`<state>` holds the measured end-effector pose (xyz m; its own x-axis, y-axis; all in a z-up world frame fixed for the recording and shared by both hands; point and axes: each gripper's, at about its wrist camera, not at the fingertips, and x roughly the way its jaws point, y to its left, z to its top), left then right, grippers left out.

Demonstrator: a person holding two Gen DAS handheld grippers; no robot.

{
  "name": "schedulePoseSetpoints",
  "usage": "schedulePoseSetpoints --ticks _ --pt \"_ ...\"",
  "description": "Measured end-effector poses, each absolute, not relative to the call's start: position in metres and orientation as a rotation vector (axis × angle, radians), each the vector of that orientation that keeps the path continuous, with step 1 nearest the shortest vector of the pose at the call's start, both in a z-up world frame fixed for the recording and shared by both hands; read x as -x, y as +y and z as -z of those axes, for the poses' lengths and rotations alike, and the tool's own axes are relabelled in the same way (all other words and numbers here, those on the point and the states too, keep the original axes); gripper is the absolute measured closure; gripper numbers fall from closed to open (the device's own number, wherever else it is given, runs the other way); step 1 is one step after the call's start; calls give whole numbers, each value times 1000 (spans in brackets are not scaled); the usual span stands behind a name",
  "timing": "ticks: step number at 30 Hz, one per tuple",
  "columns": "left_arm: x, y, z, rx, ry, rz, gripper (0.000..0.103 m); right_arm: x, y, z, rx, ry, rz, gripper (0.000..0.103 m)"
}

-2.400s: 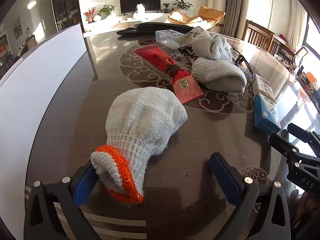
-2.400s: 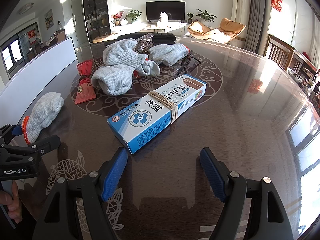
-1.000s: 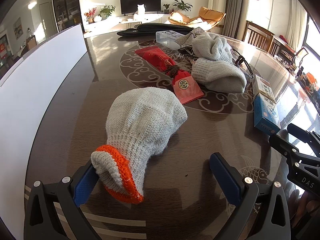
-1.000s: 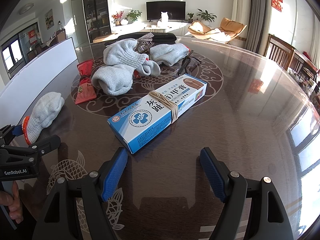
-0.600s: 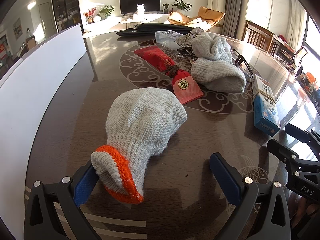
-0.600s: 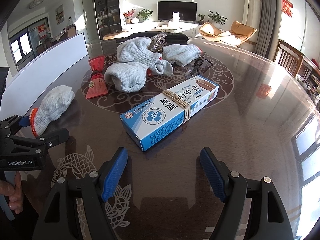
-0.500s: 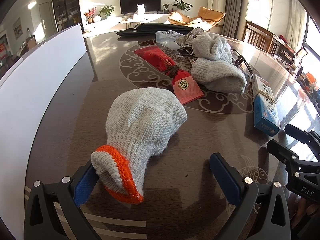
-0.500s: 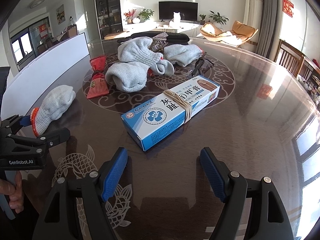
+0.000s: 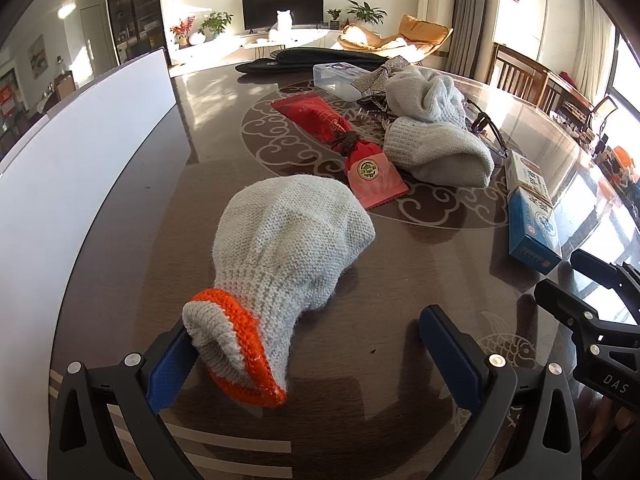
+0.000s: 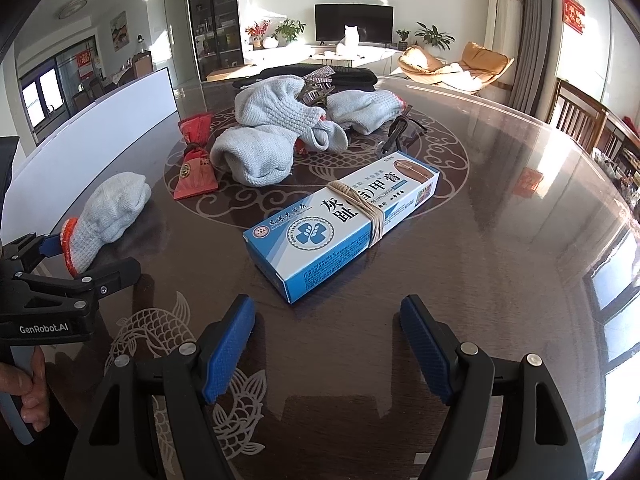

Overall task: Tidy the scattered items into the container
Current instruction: 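Move the right gripper over the blue nail-cream box, aligned lengthwise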

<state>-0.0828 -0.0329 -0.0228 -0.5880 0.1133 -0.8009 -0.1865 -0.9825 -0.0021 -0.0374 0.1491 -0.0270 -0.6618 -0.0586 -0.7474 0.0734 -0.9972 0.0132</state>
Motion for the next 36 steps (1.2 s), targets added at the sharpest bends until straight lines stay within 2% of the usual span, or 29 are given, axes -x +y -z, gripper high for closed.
schedulePoseSetpoints --ticks 18,23,30,33,36 --pt "84 -34 24 1330 116 -2663 0 35 148 27 -1253 35 2794 26" --pt "85 -33 24 1326 118 -2669 0 33 161 25 -1211 -88 2755 26" --pt "83 -31 24 1317 119 -2684 0 30 203 3 -1112 -443 2723 27" --pt "83 -31 25 1315 119 -2683 0 52 195 -17 -1126 -453 2766 27" --pt "83 -31 25 1315 118 -2683 0 84 180 -14 -1324 -435 2853 27"
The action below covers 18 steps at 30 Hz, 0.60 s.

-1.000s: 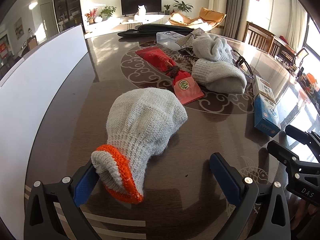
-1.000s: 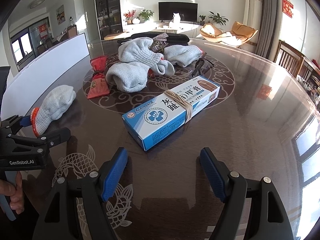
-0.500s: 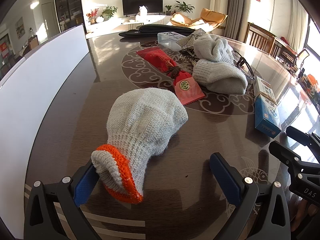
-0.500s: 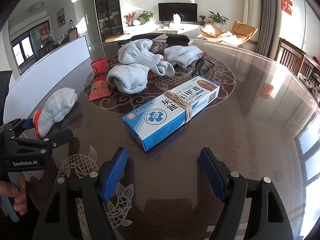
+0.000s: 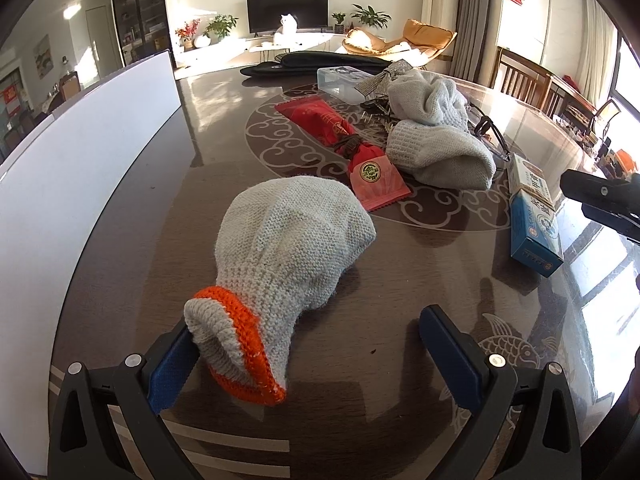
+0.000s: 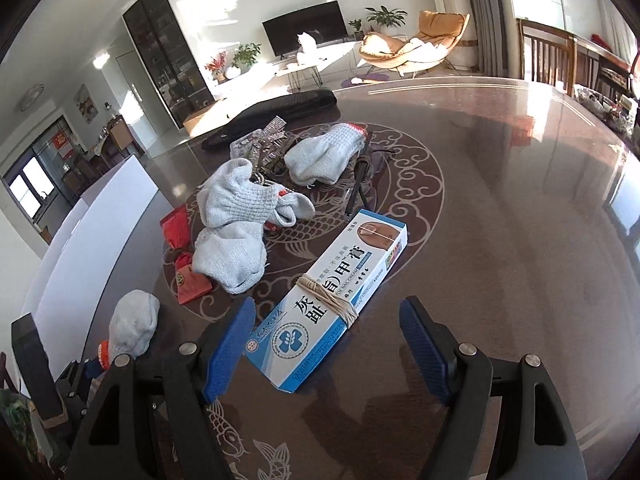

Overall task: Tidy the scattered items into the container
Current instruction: 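Move the right gripper over the blue nail-cream box, aligned lengthwise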

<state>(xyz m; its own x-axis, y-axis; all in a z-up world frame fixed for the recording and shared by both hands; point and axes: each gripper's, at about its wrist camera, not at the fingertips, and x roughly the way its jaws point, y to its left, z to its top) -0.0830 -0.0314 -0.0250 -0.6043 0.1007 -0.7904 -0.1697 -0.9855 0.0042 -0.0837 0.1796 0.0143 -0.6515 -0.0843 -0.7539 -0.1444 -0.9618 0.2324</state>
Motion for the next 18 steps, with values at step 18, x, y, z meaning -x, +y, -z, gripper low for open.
schedulePoseSetpoints --ticks 18 --pt "85 -38 24 1406 83 -2694 0 73 194 14 1465 -61 -2832 27"
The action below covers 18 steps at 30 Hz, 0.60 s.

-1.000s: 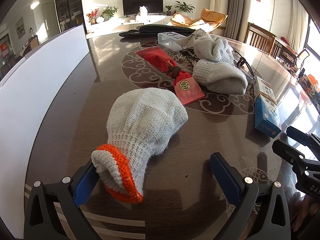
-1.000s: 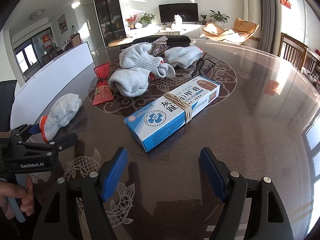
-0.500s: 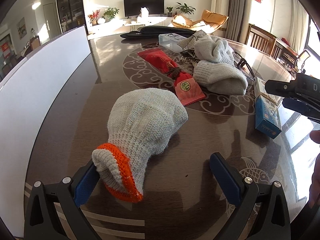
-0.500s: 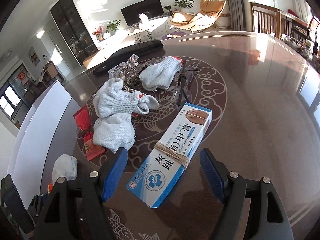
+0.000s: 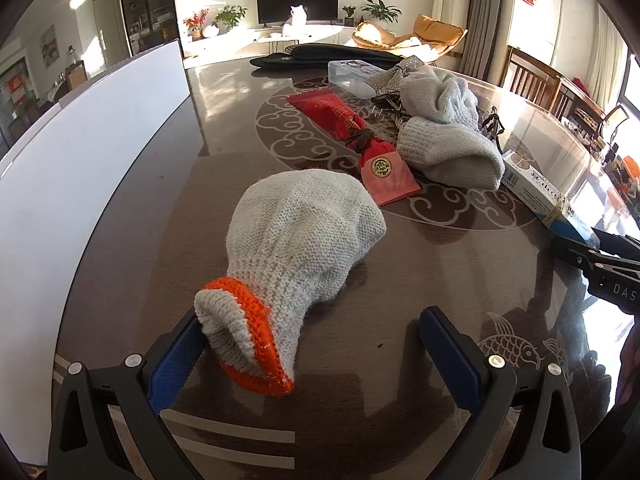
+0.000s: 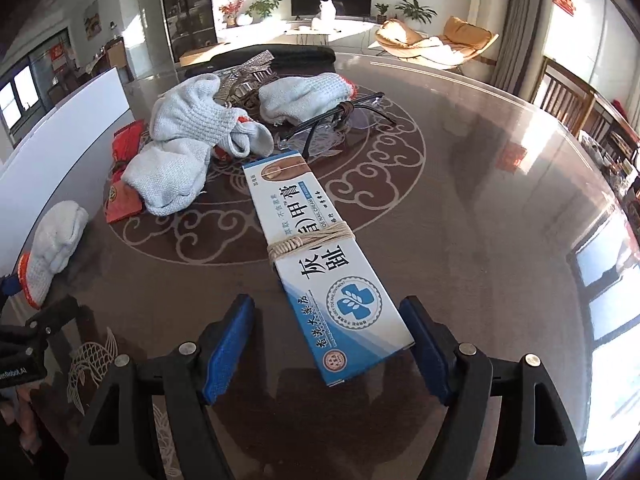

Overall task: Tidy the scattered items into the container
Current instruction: 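Move the right gripper over the blue nail-cream box, aligned lengthwise, then close the right gripper on the blue box while the left gripper grasps the glove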

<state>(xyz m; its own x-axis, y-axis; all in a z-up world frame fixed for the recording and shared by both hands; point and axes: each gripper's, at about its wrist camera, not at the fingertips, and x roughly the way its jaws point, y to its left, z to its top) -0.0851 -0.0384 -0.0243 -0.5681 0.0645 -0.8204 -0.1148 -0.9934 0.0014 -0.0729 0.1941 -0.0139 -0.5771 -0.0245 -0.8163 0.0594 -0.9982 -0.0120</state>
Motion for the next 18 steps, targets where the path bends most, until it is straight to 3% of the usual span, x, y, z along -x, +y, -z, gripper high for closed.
schedulePoseSetpoints --ticks 6,18 --pt "105 -55 24 1509 46 -2699 0 89 208 18 -1269 185 2590 26" --pt "120 -47 24 1460 138 -2597 0 103 206 24 -1273 197 2581 22"
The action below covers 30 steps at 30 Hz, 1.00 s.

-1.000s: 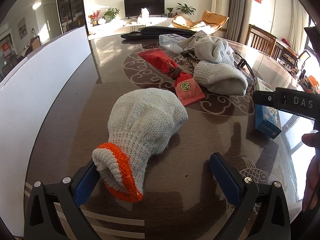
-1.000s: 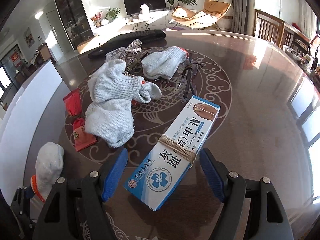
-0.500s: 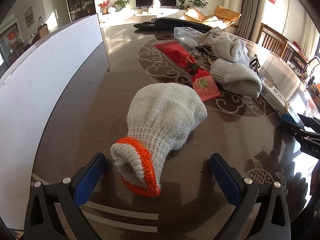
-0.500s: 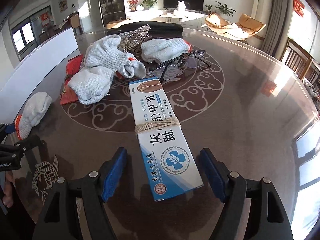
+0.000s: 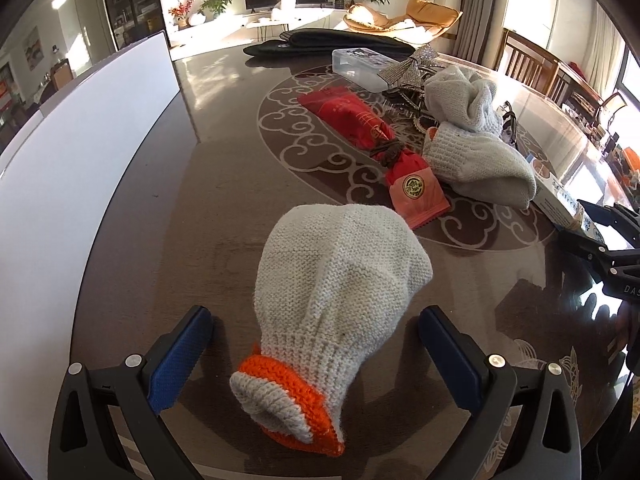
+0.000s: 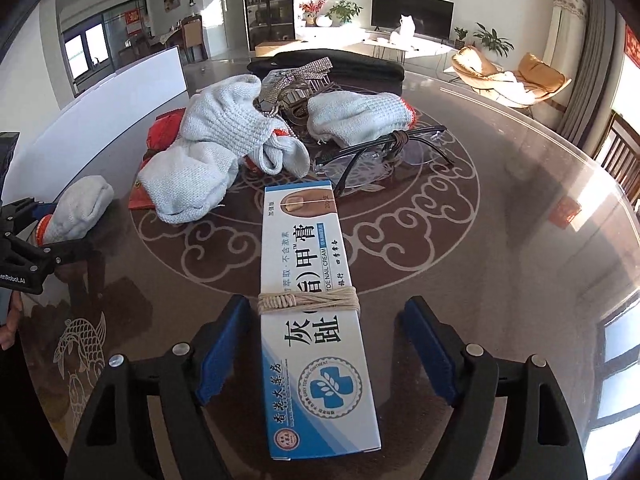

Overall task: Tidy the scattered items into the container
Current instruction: 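Close the right gripper on the blue box while the left gripper grasps the glove, then carry the box with the right gripper into the cardboard container while the left drops the glove in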

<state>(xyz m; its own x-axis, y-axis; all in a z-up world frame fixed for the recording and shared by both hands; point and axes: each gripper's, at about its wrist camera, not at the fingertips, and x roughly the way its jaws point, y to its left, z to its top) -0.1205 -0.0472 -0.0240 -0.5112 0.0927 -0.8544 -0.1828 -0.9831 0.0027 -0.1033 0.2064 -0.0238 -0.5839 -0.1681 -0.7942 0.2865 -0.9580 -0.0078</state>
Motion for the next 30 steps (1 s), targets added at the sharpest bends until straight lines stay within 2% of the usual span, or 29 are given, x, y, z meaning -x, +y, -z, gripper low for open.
schedulePoseSetpoints --ticks 3,4,5,6,7,8,10,18,30 --pt "126 -44 24 1464 144 -2587 0 107 207 24 -1274 185 2580 22" --pt "125 -43 24 1460 141 -2593 0 108 207 24 -1270 186 2584 29" --pt "123 -43 23 1444 137 -2605 9 107 208 22 -1254 182 2586 43" --pt "118 -43 19 1417 134 -2617 21 105 207 20 -1226 171 2581 59" --pt "114 -43 15 1400 132 -2621 52 104 207 21 -1231 160 2575 59" --pt "111 -44 12 1402 113 -2613 72 103 207 20 -1228 144 2573 59" --pt "103 -46 10 1398 26 -2591 72 98 208 20 -1223 92 2565 59" --pt "49 -34 3 1341 -82 -2628 72 47 204 12 -1153 -233 2489 59" --pt "35 -34 -7 1355 -125 -2639 72 37 148 -1 -1114 -166 2419 59"
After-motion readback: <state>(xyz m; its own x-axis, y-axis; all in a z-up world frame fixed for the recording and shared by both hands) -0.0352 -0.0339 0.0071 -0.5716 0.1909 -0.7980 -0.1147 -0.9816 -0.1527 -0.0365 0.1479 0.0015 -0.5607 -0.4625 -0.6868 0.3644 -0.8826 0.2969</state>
